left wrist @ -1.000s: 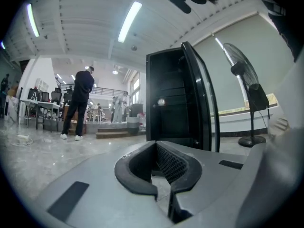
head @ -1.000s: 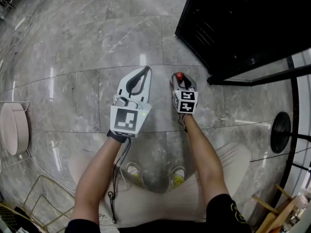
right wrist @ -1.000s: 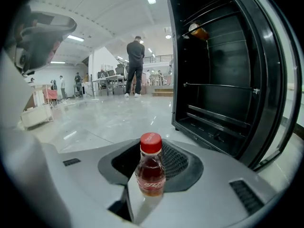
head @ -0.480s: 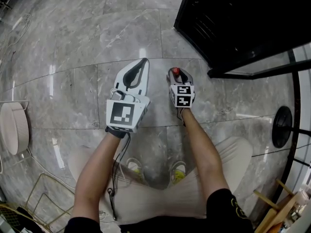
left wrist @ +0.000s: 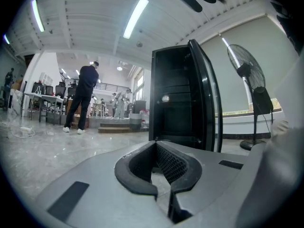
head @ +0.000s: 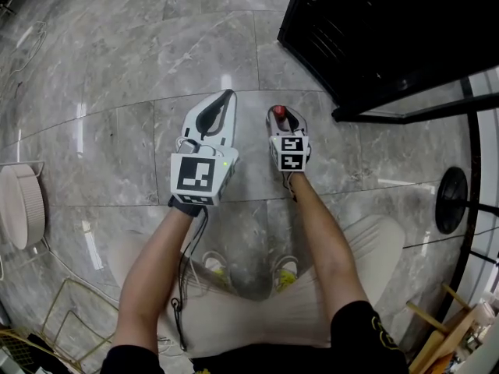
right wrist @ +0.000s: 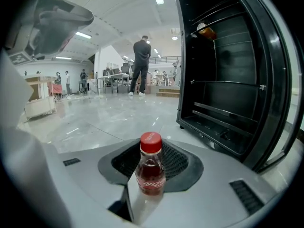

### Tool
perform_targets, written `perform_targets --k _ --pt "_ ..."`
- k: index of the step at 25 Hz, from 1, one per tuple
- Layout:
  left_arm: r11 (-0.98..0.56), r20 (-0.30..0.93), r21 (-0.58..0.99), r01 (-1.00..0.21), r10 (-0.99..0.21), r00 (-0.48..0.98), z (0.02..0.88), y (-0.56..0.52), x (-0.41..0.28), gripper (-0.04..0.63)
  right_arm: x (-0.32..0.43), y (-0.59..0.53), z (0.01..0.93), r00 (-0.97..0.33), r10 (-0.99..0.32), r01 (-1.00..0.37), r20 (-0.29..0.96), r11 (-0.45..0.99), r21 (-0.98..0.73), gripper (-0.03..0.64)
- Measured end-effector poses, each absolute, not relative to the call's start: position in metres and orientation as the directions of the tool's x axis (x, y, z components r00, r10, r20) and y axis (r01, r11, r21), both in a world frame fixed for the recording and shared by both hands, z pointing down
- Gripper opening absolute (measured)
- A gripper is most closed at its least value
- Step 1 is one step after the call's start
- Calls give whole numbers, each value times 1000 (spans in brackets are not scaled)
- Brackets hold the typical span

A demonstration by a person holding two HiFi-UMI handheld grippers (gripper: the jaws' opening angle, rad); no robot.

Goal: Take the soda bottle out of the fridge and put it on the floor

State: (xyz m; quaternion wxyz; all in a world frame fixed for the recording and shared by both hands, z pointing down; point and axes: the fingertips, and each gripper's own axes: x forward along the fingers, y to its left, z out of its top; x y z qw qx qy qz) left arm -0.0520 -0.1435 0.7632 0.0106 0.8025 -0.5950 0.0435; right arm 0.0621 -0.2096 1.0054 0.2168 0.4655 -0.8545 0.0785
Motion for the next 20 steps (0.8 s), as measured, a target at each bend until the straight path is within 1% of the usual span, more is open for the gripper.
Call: perform_targets --k 12,13,15,20 --pt "-285 106 -45 -957 -954 279 769 -141 -52 17 70 -206 1004 -461 -791 -858 402 513 23 130" --pt "-287 107 -47 -957 -954 281 769 -140 -51 17 70 -206 1006 -458 -789 -860 410 509 19 135" --pt "-291 106 -52 -955 -953 285 768 -138 -50 17 71 -206 1010 -452 -782 -858 429 512 29 165" --pt "-295 115 -63 -954 -951 287 769 -135 -54 17 70 -207 1013 -425 -784 -863 453 501 58 186"
